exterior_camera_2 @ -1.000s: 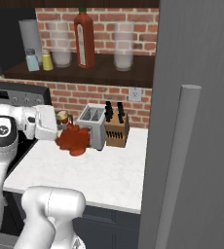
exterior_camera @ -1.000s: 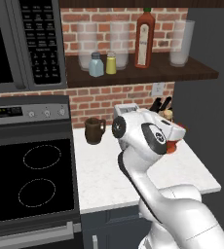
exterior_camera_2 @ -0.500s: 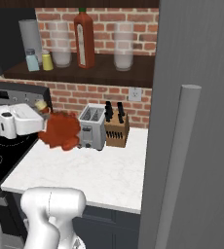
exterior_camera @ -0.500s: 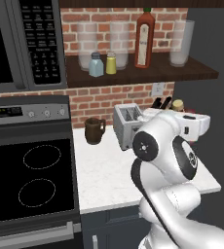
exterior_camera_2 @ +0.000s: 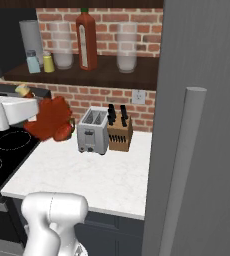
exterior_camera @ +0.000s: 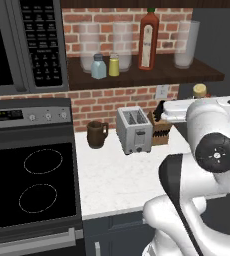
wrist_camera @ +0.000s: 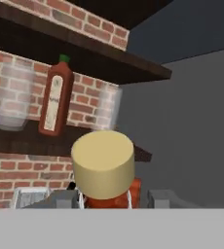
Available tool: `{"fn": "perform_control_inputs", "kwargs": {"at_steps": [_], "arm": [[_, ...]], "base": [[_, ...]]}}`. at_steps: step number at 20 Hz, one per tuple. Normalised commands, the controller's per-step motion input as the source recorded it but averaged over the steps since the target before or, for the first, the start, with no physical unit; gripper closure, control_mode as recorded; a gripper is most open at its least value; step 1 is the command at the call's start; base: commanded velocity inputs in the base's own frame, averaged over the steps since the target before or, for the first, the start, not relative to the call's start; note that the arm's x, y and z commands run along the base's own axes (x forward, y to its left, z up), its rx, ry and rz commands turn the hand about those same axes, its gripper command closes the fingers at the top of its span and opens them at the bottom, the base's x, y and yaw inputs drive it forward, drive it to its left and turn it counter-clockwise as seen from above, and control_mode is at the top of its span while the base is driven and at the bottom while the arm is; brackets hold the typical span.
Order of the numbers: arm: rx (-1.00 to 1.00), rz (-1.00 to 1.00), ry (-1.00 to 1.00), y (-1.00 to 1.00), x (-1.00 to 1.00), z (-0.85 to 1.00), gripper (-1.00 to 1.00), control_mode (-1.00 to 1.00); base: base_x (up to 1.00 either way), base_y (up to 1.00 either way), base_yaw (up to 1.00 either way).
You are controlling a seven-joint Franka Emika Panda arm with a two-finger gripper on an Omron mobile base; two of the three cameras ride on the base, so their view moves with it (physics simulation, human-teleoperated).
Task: Put the shaker and condiment bottle from the counter next to their counterparts in the cabinet.
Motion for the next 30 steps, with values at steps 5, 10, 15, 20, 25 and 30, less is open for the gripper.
{"fn": "perform_control_inputs", "kwargs": {"at_steps": [5,10,15,20,25,30], "arm": [[0.0,0.28,0.0,0.0,-0.42,0.74,1.0,-1.0],[0.0,0.25,0.08,0.0,-0.25,0.76,1.0,-1.0],[0.0,0.26,0.25,0.0,-0.04,0.7,1.0,-1.0],[0.0,0.21,0.24,0.0,0.0,0.53,1.0,-1.0],[0.0,0.0,0.03,0.0,0.0,0.05,1.0,-1.0],[0.0,0.0,0.0,-0.14,-0.04,-0.07,1.0,-1.0]], "base": [[0.0,0.0,0.0],[0.0,0.0,0.0],[0.0,0.0,0.0],[0.0,0.0,0.0],[0.0,0.0,0.0],[0.0,0.0,0.0]]}}
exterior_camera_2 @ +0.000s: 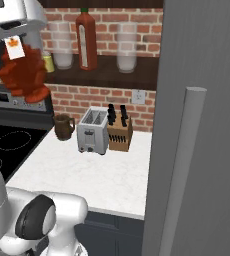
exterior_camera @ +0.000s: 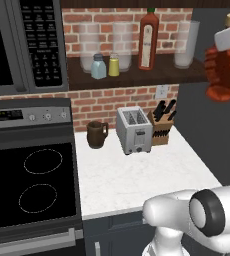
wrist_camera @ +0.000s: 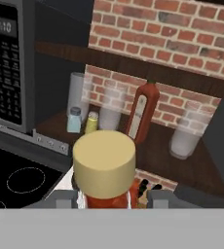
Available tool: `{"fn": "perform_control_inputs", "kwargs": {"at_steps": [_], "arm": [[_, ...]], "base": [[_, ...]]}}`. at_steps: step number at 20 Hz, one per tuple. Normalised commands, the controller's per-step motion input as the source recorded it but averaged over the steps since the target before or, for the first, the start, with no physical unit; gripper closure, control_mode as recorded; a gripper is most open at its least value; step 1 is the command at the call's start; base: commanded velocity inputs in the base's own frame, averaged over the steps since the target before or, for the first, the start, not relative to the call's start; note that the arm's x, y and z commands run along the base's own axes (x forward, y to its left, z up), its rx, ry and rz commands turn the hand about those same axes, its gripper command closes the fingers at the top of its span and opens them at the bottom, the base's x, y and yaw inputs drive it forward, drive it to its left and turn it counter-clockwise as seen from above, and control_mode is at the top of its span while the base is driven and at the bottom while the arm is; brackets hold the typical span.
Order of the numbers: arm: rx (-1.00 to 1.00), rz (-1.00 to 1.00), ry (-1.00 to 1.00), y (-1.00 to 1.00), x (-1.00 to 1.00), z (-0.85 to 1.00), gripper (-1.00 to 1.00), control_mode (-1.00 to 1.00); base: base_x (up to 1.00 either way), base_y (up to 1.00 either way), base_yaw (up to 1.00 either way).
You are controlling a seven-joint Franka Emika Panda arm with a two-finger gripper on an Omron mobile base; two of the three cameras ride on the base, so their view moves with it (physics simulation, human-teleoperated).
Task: Put the shaker and condiment bottle from the counter next to their counterparts in the cabinet.
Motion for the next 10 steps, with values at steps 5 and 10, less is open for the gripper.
{"fn": "perform_control_inputs", "kwargs": {"at_steps": [5,10], "arm": [[0.0,0.0,-0.02,-0.38,0.0,-0.29,1.0,-1.0],[0.03,0.0,-0.12,-0.08,0.0,-0.06,1.0,-1.0]], "base": [[0.0,0.0,0.0],[0.0,0.0,0.0]]}}
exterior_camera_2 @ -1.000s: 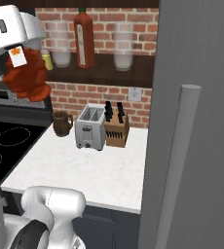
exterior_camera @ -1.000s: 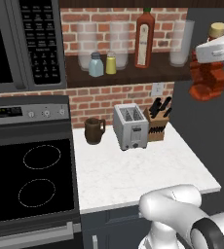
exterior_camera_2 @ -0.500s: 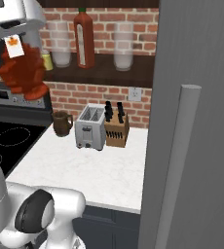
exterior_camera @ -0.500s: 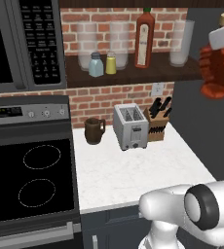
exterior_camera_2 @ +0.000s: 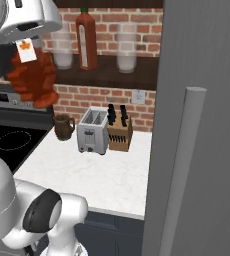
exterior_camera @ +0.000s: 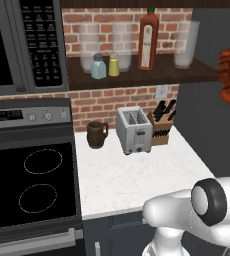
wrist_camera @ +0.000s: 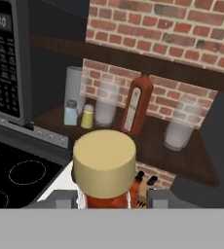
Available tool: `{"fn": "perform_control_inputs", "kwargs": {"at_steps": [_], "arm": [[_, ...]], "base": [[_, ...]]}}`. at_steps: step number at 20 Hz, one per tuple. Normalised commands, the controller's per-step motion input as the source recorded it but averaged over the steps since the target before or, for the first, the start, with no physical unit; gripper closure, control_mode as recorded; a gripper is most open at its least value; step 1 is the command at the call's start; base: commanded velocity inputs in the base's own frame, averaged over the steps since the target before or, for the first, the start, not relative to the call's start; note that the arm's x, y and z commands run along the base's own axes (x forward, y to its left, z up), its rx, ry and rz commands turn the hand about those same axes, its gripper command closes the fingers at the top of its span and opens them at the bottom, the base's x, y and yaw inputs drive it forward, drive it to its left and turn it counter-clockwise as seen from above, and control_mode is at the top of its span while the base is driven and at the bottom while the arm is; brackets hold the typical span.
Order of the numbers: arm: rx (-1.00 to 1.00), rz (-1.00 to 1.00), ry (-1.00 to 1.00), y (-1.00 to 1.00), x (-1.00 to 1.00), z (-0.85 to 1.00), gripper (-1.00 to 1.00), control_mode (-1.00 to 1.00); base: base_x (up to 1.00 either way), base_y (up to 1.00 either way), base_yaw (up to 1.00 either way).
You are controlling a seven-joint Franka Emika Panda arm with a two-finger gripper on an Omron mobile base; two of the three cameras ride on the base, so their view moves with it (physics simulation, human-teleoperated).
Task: Put the shaker and condiment bottle from the counter next to their counterparts in the cabinet.
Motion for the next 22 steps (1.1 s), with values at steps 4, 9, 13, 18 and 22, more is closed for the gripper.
{"fn": "perform_control_inputs", "kwargs": {"at_steps": [4,9,13,18,22], "arm": [[0.12,0.0,-0.25,-0.01,0.0,0.0,1.0,-1.0],[0.1,0.0,-0.15,0.0,0.0,0.0,1.0,-1.0],[0.02,0.0,-0.02,0.0,0.0,-0.01,1.0,-1.0],[0.0,0.04,-0.03,0.0,0.19,-0.17,1.0,-1.0],[0.0,0.13,-0.06,0.0,0.41,-0.23,1.0,-1.0]], "base": [[0.0,0.0,0.0],[0.0,0.0,0.0],[0.0,0.0,0.0],[0.0,0.0,0.0],[0.0,0.0,0.0]]}}
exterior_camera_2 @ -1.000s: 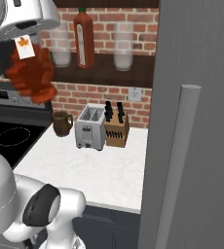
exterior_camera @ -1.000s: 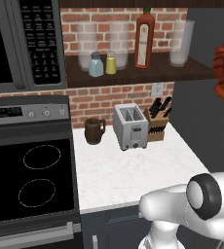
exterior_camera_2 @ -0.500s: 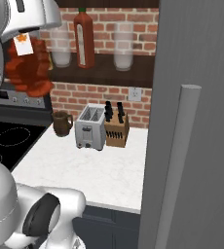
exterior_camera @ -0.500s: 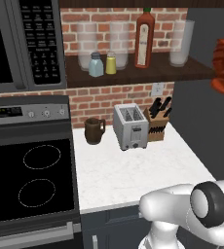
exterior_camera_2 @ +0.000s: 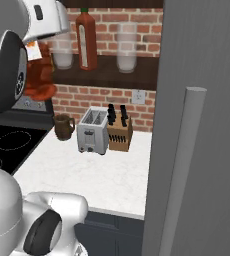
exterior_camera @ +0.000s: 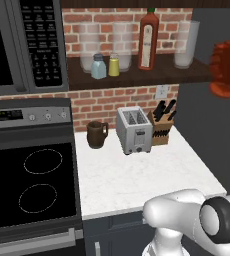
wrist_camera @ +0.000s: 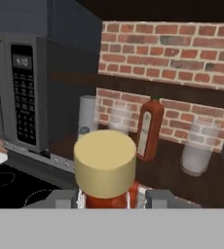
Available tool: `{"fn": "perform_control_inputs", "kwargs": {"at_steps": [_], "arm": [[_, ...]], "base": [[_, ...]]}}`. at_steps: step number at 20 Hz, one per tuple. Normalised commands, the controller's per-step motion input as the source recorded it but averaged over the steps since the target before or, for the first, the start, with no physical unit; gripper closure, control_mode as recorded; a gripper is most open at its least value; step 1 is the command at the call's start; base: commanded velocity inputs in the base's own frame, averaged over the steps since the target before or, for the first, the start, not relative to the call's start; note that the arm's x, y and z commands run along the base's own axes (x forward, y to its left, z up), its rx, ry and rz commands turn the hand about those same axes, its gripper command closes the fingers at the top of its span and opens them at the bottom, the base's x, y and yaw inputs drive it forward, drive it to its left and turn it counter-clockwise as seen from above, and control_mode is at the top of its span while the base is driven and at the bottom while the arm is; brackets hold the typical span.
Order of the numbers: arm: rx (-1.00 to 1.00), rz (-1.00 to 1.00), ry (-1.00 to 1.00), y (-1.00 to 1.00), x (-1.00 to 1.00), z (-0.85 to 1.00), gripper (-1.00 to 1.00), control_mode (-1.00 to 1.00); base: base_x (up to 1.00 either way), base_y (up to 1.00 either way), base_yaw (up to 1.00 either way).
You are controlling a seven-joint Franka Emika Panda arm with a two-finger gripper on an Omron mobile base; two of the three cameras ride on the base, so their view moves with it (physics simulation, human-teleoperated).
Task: Put the shaker and condiment bottle from the counter next to their counterparts in the cabinet.
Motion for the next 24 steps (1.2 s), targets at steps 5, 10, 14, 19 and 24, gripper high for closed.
{"fn": "perform_control_inputs", "kwargs": {"at_steps": [5,10,14,19,24], "arm": [[0.02,0.08,0.0,0.0,0.39,-0.03,1.0,-1.0],[0.01,0.02,0.0,0.0,0.4,0.0,1.0,-1.0],[0.0,0.0,0.01,-0.11,0.46,-0.12,1.0,-1.0],[0.0,0.0,0.02,-0.14,0.38,-0.08,1.0,-1.0],[0.0,0.0,0.0,0.0,0.37,0.0,1.0,-1.0]], "base": [[0.0,0.0,0.0],[0.0,0.0,0.0],[0.0,0.0,0.0],[0.0,0.0,0.0],[0.0,0.0,0.0]]}}
